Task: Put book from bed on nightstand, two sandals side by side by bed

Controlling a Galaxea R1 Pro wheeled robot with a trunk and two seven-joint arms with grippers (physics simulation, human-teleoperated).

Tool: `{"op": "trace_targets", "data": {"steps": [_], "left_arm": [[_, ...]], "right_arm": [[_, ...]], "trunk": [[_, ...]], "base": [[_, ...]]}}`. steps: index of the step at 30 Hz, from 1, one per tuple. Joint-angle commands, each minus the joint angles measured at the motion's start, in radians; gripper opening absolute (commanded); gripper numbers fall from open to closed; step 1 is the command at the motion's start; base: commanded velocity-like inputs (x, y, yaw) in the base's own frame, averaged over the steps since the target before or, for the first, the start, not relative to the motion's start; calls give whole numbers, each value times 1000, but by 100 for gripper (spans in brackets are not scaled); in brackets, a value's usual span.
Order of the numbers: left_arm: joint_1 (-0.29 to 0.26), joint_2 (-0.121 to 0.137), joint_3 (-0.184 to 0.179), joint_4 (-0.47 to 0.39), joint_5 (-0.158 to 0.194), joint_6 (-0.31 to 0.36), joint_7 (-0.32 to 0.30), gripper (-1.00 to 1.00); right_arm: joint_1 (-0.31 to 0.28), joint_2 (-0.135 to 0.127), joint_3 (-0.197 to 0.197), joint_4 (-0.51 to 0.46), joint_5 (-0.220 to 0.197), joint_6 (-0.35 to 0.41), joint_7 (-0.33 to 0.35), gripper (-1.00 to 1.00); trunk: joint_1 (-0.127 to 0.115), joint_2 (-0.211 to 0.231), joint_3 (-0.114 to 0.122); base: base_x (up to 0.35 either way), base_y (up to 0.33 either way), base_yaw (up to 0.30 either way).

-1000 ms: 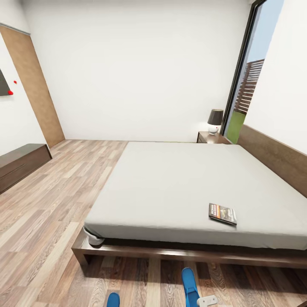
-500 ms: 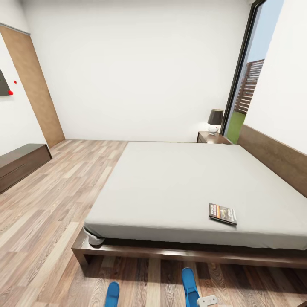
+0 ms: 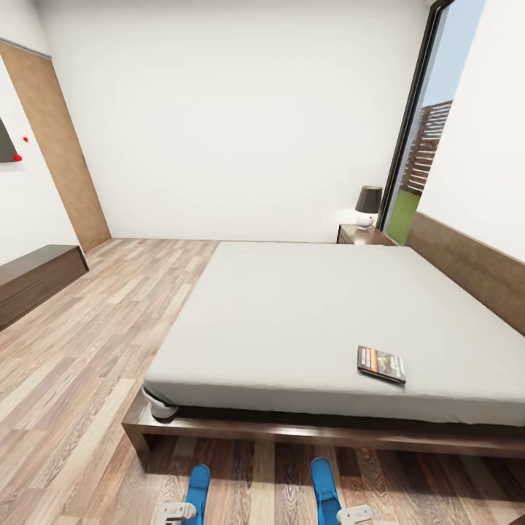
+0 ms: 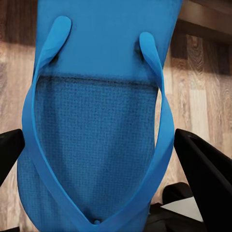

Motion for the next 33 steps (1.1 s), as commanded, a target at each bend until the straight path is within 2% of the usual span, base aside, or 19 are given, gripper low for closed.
{"op": "trace_targets", "data": {"steps": [1, 16, 22, 29, 33], "left_arm": [[0, 1, -5, -2, 11, 8, 0, -100], [0, 2, -4, -2, 11, 7, 1, -100], [0, 12, -3, -2, 11, 7, 1, -100], [0, 16, 0, -4, 12, 6, 2, -100], [0, 16, 0, -6, 12, 6, 2, -100]], "right_arm": [[-2, 0, 6, 5, -9, -7, 5, -100], [-2, -1, 6, 5, -10, -7, 3, -100], [-2, -2, 0, 4, -12, 5, 0, -100], [-2, -14, -9, 3, -12, 6, -3, -100], [-2, -41, -10, 3, -12, 6, -8, -100]], "trunk": [[4, -8, -4], [61, -113, -51], [84, -155, -70], [111, -204, -92], [127, -232, -104]], "base": [[0, 0, 0], [0, 0, 0], [0, 0, 0], [0, 0, 0], [0, 0, 0]]}}
